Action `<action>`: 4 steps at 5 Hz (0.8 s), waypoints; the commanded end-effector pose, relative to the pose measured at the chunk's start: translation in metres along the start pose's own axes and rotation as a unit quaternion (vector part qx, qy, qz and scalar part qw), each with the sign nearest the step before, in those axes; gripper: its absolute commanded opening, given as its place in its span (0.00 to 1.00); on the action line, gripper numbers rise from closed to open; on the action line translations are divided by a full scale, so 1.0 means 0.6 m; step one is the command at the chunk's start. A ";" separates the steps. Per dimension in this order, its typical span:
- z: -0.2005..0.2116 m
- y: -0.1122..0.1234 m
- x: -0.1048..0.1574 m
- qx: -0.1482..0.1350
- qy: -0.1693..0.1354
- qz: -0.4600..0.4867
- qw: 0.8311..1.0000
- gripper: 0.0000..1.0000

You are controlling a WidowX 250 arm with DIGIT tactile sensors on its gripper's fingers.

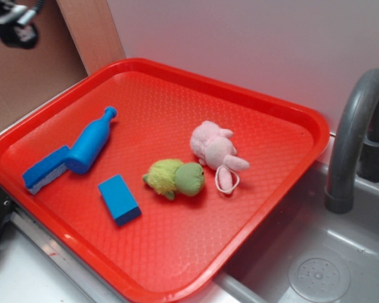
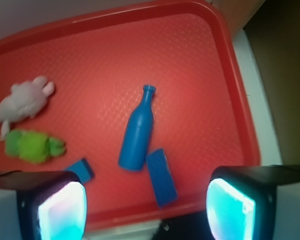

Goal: Grab the blue bottle.

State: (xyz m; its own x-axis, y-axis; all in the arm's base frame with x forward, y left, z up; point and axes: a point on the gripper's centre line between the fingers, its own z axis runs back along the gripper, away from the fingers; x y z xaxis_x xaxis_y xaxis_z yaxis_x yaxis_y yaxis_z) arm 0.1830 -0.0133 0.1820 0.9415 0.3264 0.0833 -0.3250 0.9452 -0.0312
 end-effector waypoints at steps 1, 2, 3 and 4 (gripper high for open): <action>-0.118 -0.013 0.038 -0.057 0.014 -0.017 0.998 1.00; -0.180 -0.011 0.038 -0.056 0.043 -0.007 0.997 1.00; -0.224 -0.009 0.020 -0.033 0.057 -0.004 0.998 1.00; -0.257 -0.010 0.010 -0.021 0.075 -0.016 0.997 1.00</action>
State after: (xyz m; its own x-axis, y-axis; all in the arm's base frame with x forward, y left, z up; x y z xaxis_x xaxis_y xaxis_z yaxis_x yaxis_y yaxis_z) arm 0.2029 -0.0157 0.0245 0.9481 0.3050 -0.0896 -0.3109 0.9484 -0.0621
